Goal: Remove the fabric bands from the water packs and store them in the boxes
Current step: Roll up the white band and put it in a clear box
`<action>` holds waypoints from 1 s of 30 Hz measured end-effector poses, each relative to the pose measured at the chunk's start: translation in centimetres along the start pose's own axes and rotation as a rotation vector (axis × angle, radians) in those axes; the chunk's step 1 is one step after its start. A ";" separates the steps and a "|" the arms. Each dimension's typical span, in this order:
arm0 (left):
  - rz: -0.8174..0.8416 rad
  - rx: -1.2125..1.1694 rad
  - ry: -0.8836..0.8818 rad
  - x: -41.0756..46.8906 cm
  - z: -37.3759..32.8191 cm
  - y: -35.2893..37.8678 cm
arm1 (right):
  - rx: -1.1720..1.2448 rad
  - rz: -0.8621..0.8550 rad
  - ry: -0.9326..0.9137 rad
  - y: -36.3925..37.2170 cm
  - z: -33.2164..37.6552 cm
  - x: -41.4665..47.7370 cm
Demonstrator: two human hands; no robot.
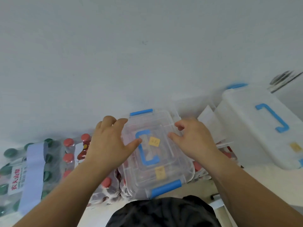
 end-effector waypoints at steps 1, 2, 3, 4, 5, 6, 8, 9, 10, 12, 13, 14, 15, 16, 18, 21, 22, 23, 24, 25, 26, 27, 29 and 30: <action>0.004 -0.009 -0.012 -0.4 0.2 0.0 | -0.004 -0.017 -0.003 0.1 0.1 -0.2; 0.008 -0.019 -0.020 -0.8 0.4 0.1 | -0.008 -0.034 -0.005 0.2 0.3 -0.4; 0.016 -0.027 -0.024 -1.1 0.5 0.1 | -0.012 -0.048 -0.005 0.3 0.4 -0.5; 0.026 -0.033 -0.025 -1.4 0.5 0.2 | -0.015 -0.055 0.001 0.4 0.4 -0.5; 0.036 -0.044 -0.027 -1.6 0.6 0.3 | -0.015 -0.056 0.013 0.5 0.4 -0.4; 0.047 -0.061 -0.030 -1.7 0.6 0.4 | -0.014 -0.057 0.022 0.5 0.5 -0.4; 0.058 -0.107 -0.037 -1.8 0.5 0.3 | -0.018 -0.070 0.024 0.7 0.4 -0.4; 0.057 -0.130 -0.039 -1.8 0.3 0.2 | -0.019 -0.076 0.027 0.7 0.4 -0.3; 0.057 -0.154 -0.042 -1.9 0.2 0.1 | -0.017 -0.080 0.036 0.7 0.4 -0.3; 0.045 -0.191 -0.043 -2.1 -0.1 -0.4 | -0.004 -0.088 0.055 0.6 0.5 -0.3; 0.037 -0.198 -0.042 -2.2 -0.2 -0.5 | 0.005 -0.093 0.059 0.6 0.5 -0.2; 0.032 -0.199 -0.039 -2.2 -0.3 -0.5 | 0.014 -0.099 0.059 0.6 0.6 -0.2; 0.024 -0.200 -0.034 -2.2 -0.4 -0.6 | 0.022 -0.103 0.057 0.6 0.7 -0.2; 0.016 -0.206 -0.030 -2.2 -0.5 -0.6 | 0.031 -0.109 0.056 0.6 0.8 -0.2; 0.001 -0.232 -0.025 -2.1 -0.5 -0.7 | 0.070 -0.125 0.060 0.6 0.8 -0.4; 0.000 -0.235 -0.013 -2.0 -0.4 -0.5 | 0.137 -0.156 0.079 0.4 0.8 -0.4; 0.004 -0.231 -0.009 -2.0 -0.3 -0.5 | 0.148 -0.160 0.084 0.3 0.8 -0.4; 0.006 -0.230 -0.007 -1.9 -0.3 -0.4 | 0.153 -0.162 0.086 0.3 0.8 -0.3; 0.006 -0.233 -0.006 -1.9 -0.2 -0.3 | 0.157 -0.162 0.087 0.2 0.8 -0.3; 0.001 -0.235 -0.004 -1.9 -0.1 -0.3 | 0.165 -0.162 0.092 0.1 0.7 -0.3; -0.008 -0.229 -0.001 -1.8 0.0 -0.3 | 0.178 -0.161 0.101 -0.1 0.6 -0.2; -0.023 -0.212 0.008 -1.8 0.0 -0.2 | 0.194 -0.161 0.112 -0.3 0.5 -0.1; -0.066 -0.185 0.033 -1.7 -0.1 -0.3 | 0.236 -0.170 0.130 -0.9 0.1 0.1; -0.084 -0.189 0.040 -1.6 -0.3 -0.5 | 0.258 -0.179 0.139 -1.3 -0.2 0.3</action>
Point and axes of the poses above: each hand's wrist, its own x-axis towards the middle knuckle, its own y-axis out of the palm, z = x × y, the point moved 3 cm from there along x, towards the middle knuckle, and after that the axes turned 9 degrees about x, right-handed, at the moved point
